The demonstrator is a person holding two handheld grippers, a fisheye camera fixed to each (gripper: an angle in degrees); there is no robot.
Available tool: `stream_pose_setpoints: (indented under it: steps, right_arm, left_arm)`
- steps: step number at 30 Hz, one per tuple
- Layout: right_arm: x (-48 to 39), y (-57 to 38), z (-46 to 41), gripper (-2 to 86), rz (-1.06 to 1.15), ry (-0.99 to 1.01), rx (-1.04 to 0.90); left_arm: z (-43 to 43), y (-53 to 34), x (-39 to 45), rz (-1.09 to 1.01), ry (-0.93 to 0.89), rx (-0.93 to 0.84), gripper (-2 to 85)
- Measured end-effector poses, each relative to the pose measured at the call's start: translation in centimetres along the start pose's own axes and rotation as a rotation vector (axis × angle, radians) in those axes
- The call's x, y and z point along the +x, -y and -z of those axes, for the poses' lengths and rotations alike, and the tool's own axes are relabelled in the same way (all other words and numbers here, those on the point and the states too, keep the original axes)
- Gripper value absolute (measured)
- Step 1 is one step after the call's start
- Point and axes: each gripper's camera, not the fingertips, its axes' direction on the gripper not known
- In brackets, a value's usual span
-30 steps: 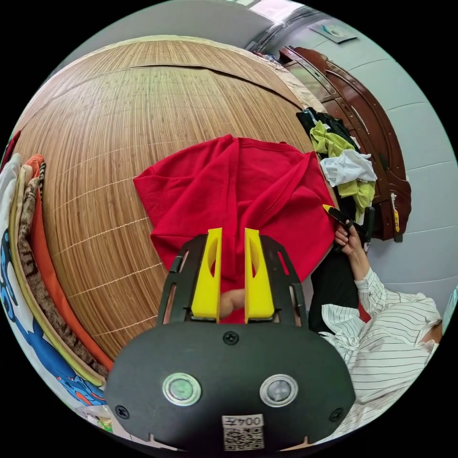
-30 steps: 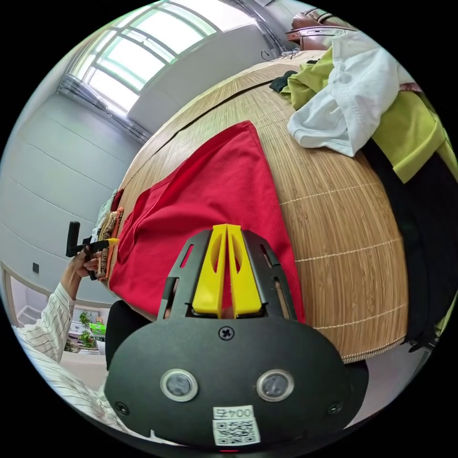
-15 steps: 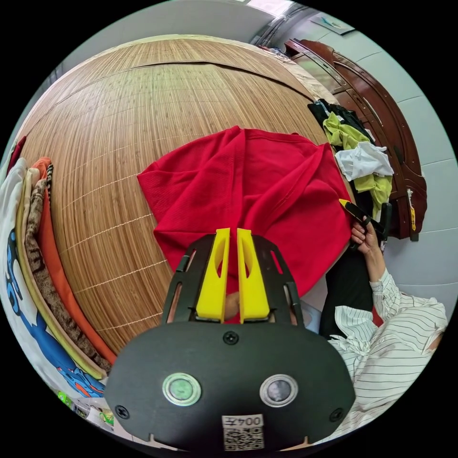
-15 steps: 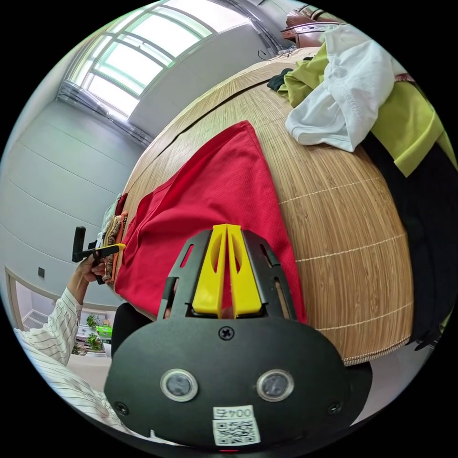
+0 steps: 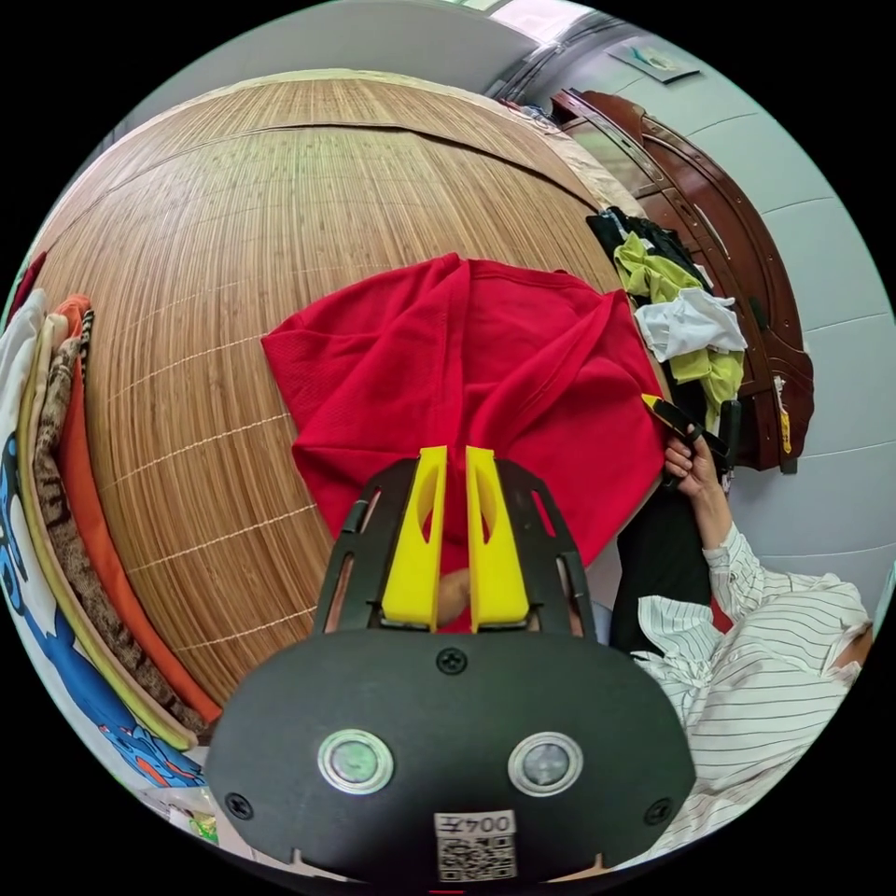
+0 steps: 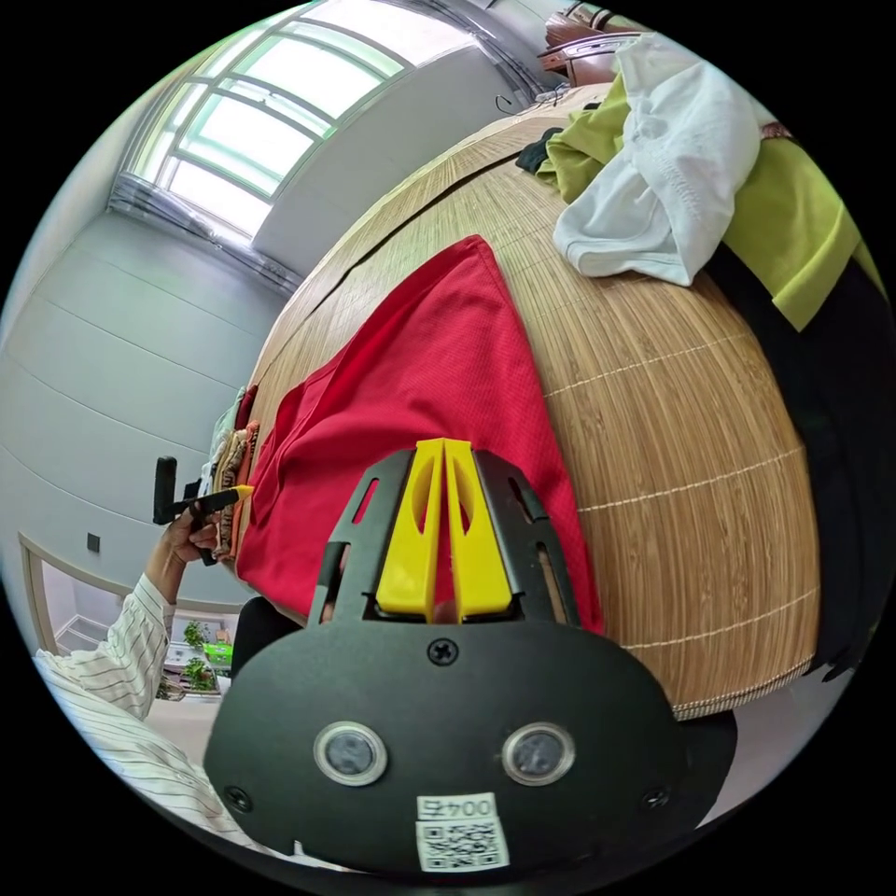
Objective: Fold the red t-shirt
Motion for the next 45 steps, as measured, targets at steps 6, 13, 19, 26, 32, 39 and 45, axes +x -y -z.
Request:
stream_pose_setpoints:
  steps: [6,13,19,26,32,39,45]
  right_arm:
    - [0.8,0.3,0.3,-0.7,-0.003,0.010,0.002]
    - [1.8,0.8,0.6,-0.7,-0.010,0.022,0.000]
    - [2.5,1.2,0.8,-0.7,-0.019,0.033,0.002]
    - [3.2,1.7,0.9,-0.7,-0.022,0.043,0.003]
    - [3.5,2.1,0.7,-0.7,-0.019,0.051,0.003]
    - [3.8,2.6,0.3,-0.7,-0.032,0.072,-0.001]
    - [3.8,3.0,-0.5,-0.5,-0.046,0.102,-0.004]
  left_arm:
    - [-0.3,-0.4,-0.5,0.028,0.018,0.000,1.4]
    - [0.4,-1.6,-1.5,0.062,0.010,0.011,0.9]
    - [1.9,-2.8,-2.0,0.087,-0.018,0.069,0.5]
    - [5.5,-2.7,-3.5,0.170,-0.034,0.193,0.3]
    - [8.0,-1.3,-7.5,0.373,-0.007,0.334,0.3]
    - [5.5,0.5,-12.4,0.606,0.031,0.353,0.2]
    - [4.8,-3.0,-10.7,0.649,-0.035,0.488,0.3]
